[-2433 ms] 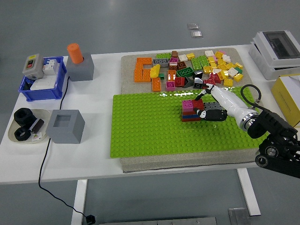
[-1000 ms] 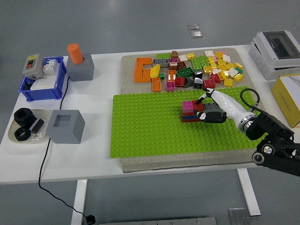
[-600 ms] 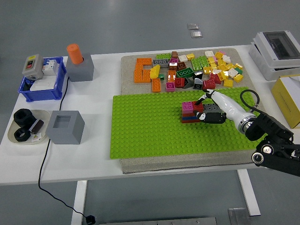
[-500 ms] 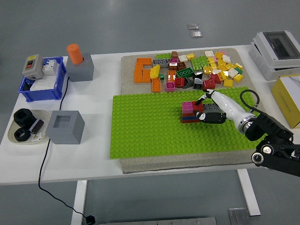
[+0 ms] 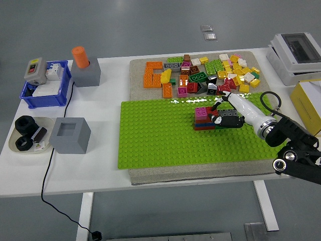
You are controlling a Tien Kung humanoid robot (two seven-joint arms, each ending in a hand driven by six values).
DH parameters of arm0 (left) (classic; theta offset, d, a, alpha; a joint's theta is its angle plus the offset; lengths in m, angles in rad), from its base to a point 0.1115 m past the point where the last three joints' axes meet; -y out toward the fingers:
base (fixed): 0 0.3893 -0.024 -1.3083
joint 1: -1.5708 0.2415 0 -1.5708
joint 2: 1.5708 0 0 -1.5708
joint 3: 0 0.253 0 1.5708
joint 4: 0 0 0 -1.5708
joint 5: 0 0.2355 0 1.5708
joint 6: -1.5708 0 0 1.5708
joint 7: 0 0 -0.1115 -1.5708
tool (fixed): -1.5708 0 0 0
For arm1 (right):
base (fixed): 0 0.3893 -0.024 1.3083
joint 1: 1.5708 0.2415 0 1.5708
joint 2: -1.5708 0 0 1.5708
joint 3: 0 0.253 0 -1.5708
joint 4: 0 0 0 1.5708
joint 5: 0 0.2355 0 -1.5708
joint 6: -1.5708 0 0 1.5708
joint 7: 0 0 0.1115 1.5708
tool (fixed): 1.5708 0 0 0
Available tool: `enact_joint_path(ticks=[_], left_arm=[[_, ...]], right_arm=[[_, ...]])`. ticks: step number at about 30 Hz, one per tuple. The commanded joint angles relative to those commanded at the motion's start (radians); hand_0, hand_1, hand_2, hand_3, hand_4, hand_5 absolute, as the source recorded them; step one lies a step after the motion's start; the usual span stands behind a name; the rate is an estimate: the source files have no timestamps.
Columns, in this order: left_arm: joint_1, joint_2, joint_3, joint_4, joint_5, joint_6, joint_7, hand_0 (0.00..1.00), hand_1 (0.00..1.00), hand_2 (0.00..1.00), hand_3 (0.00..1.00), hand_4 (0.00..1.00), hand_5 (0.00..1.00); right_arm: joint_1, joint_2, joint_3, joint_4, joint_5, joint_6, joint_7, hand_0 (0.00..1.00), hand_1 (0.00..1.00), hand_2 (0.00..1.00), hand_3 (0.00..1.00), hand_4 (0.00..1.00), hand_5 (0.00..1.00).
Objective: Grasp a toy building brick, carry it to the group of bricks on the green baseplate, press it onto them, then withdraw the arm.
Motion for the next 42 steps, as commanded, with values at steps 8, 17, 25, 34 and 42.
enact_joint_path(ticks=[8, 17, 25, 34, 42], left_arm=[[0.001, 0.000, 0.000, -0.001, 0.000, 0.001, 0.001, 0.820, 0.801, 0.755, 0.754, 0.857, 0.577], [0.001, 0.000, 0.005, 0.000, -0.008, 0.000, -0.004, 0.820, 0.802, 0.757, 0.756, 0.856, 0.577], [0.003, 0.000, 0.020, -0.003, -0.035, 0.007, 0.000, 0.820, 0.800, 0.757, 0.761, 0.856, 0.577], [-0.007, 0.012, 0.035, -0.005, -0.051, 0.009, 0.006, 0.820, 0.793, 0.755, 0.766, 0.855, 0.580], [-0.019, 0.039, 0.027, -0.006, -0.029, 0.003, 0.021, 0.815, 0.775, 0.745, 0.767, 0.851, 0.578]], right_arm=[[-0.020, -0.018, 0.050, 0.019, -0.012, -0.011, 0.008, 0.971, 0.998, 0.992, 0.580, 0.683, 0.381], [-0.182, -0.064, 0.267, 0.064, -0.091, -0.078, 0.038, 0.963, 0.979, 0.976, 0.759, 0.738, 0.303], [-0.372, -0.038, 0.536, 0.072, -0.092, -0.132, 0.116, 0.912, 0.917, 0.929, 0.822, 0.736, 0.303], [-0.527, 0.004, 0.794, 0.058, -0.058, -0.146, 0.195, 0.875, 0.890, 0.911, 0.821, 0.723, 0.313], [-0.611, 0.047, 0.993, 0.050, 0.064, -0.146, 0.325, 0.798, 0.784, 0.830, 0.760, 0.719, 0.319]])
